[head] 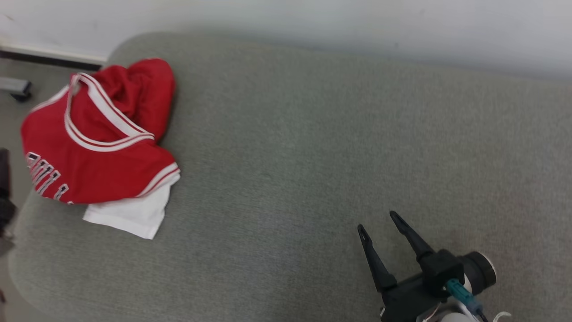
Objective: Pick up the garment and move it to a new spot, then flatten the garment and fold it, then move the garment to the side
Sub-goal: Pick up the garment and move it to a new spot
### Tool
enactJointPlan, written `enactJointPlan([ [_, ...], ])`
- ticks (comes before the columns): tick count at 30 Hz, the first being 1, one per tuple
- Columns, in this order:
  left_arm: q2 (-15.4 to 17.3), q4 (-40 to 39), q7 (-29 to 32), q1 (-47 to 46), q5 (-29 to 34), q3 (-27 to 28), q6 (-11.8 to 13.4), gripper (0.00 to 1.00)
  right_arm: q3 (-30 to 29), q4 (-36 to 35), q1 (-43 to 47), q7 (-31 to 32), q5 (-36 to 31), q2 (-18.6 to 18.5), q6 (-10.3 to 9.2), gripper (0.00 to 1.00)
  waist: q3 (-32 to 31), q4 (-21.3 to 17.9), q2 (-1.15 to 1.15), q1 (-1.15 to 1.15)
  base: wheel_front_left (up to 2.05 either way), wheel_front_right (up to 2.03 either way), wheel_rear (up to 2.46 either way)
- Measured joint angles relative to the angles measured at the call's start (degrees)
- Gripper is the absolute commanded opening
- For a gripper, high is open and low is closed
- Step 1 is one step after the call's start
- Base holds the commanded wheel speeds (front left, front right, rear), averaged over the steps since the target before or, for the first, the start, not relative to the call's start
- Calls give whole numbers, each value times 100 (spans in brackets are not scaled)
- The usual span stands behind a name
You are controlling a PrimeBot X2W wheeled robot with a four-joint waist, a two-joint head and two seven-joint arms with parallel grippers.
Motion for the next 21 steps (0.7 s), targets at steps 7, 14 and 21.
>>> enactJointPlan([
  [7,719,149,1206,-906,-461,311,324,100,57,-528,-259,67,-20,-90,0,100,936,-304,0,1,0,0,0],
  [14,1067,447,1568,-1187,-394,201,439,100,-29,-770,-275,35,-16,-85,0,100,1700,-656,0,0,0,0,0],
  [21,1344,655,1645,-1111,2,-32,626,100,54,-922,-375,-69,-2,54,9,100,2116,-1029,-2,-2,0,0,0],
])
